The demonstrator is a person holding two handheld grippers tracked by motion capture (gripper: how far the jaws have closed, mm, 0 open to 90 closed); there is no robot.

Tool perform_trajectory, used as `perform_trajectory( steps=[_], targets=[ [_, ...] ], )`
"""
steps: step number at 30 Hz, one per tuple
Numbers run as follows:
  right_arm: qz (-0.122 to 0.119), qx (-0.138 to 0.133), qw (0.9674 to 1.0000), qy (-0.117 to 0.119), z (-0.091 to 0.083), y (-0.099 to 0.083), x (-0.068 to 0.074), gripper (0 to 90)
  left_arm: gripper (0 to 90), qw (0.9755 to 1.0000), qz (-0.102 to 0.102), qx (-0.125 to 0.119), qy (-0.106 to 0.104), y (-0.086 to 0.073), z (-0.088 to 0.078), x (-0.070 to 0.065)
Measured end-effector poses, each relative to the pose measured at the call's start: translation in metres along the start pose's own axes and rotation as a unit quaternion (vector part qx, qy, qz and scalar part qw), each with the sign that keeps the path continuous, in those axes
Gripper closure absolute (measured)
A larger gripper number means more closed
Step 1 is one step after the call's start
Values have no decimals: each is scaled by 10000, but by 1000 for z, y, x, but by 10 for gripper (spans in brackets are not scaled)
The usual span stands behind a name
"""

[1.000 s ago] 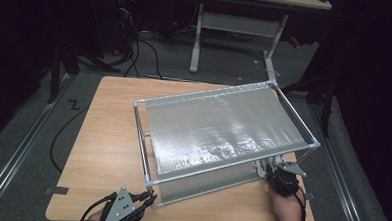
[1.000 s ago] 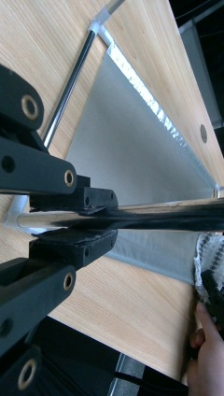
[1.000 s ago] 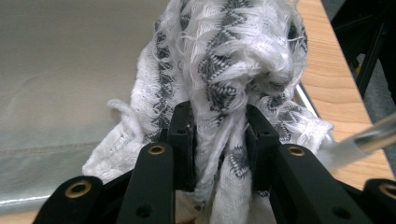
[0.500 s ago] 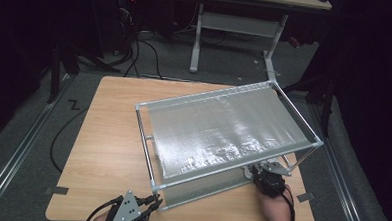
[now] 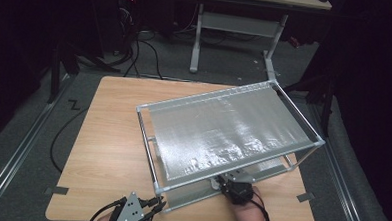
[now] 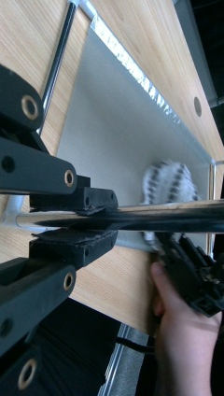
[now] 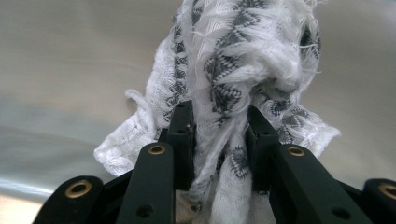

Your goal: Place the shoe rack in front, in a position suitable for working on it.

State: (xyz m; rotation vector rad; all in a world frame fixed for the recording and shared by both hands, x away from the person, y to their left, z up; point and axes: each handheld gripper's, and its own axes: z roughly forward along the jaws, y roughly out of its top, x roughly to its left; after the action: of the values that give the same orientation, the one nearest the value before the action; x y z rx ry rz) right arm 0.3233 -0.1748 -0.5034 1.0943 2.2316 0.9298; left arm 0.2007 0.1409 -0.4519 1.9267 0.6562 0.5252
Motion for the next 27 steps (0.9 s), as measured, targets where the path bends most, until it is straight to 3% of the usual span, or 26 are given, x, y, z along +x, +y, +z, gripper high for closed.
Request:
perform_trajectory(
  steps=[4, 10, 14, 16, 23, 27],
  targets=[
    [-326, -50, 9990, 289, 2, 6, 30, 692, 794, 10000, 1, 5, -7, 0, 0, 0],
    [-597, -106, 9962, 626, 3, 12, 64, 691, 793, 10000, 11, 3, -8, 0, 1, 0],
    [-665, -127, 9944, 813, 2, 15, 83, 688, 792, 10000, 22, -3, -13, 0, 1, -1],
    [-860, -184, 9919, 922, 1, 17, 93, 683, 791, 10000, 38, 0, -11, 0, 1, -1],
    [-1014, -209, 9855, 1343, -4, 20, 126, 676, 790, 10000, 50, -4, 9, 0, 2, -3],
    [-1200, -267, 9830, 1363, -5, 21, 134, 678, 790, 10000, 64, 5, -3, 0, 2, -2]
  ],
)
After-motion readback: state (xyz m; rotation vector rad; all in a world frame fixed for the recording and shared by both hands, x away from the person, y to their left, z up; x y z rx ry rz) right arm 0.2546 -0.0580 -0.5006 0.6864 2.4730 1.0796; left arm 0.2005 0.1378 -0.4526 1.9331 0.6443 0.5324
